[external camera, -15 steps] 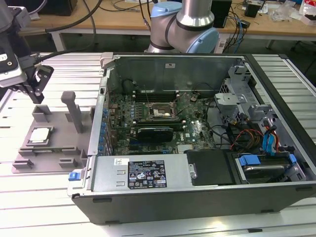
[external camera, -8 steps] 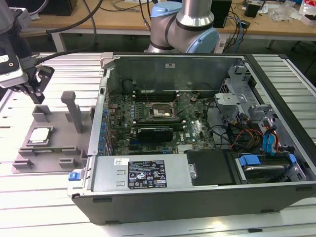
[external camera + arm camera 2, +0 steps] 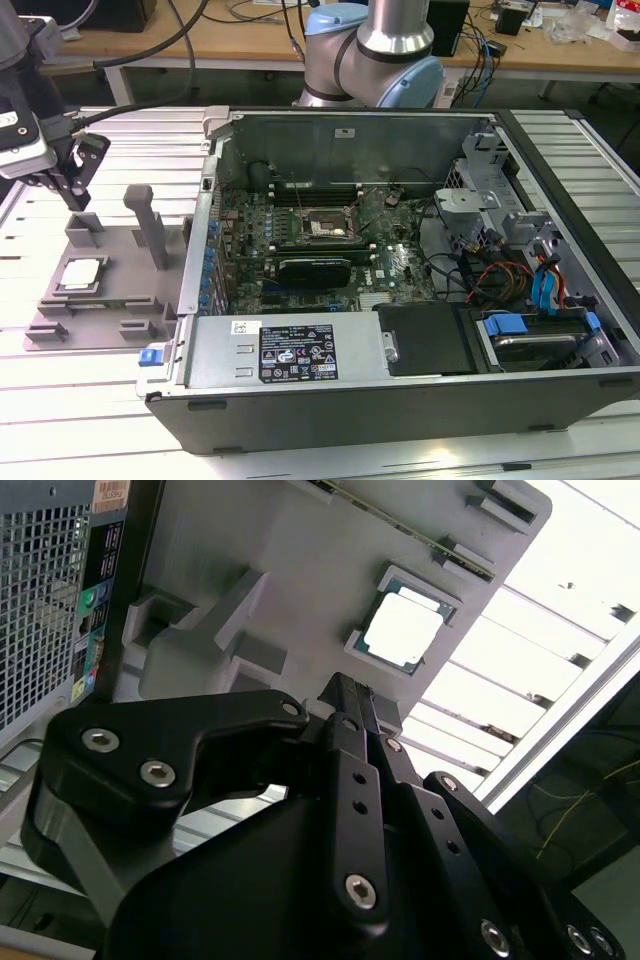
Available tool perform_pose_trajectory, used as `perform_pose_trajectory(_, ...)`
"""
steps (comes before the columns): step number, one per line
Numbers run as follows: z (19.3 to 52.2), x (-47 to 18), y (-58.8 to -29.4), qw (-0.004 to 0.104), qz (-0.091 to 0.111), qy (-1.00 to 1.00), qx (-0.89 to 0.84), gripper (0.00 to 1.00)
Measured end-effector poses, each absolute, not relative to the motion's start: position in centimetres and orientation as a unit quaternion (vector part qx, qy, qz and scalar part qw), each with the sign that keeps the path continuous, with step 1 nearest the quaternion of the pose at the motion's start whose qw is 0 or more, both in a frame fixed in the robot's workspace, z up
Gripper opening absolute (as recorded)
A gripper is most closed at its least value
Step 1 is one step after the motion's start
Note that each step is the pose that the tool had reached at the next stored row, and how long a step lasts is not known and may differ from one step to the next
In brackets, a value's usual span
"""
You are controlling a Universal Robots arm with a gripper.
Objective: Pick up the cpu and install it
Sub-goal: 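Pick up the cpu and move it towards the insertion slot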
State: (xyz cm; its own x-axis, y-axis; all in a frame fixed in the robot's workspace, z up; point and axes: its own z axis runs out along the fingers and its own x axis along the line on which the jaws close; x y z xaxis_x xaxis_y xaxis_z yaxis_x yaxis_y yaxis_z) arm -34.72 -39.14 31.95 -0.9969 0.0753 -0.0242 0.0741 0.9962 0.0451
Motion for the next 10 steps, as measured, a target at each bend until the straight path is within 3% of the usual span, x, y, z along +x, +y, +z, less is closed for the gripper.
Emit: perform_pose_trajectory(10, 31.71, -35.44, -39.14, 0.013, 0.022, 0.999, 0.037, 0.11)
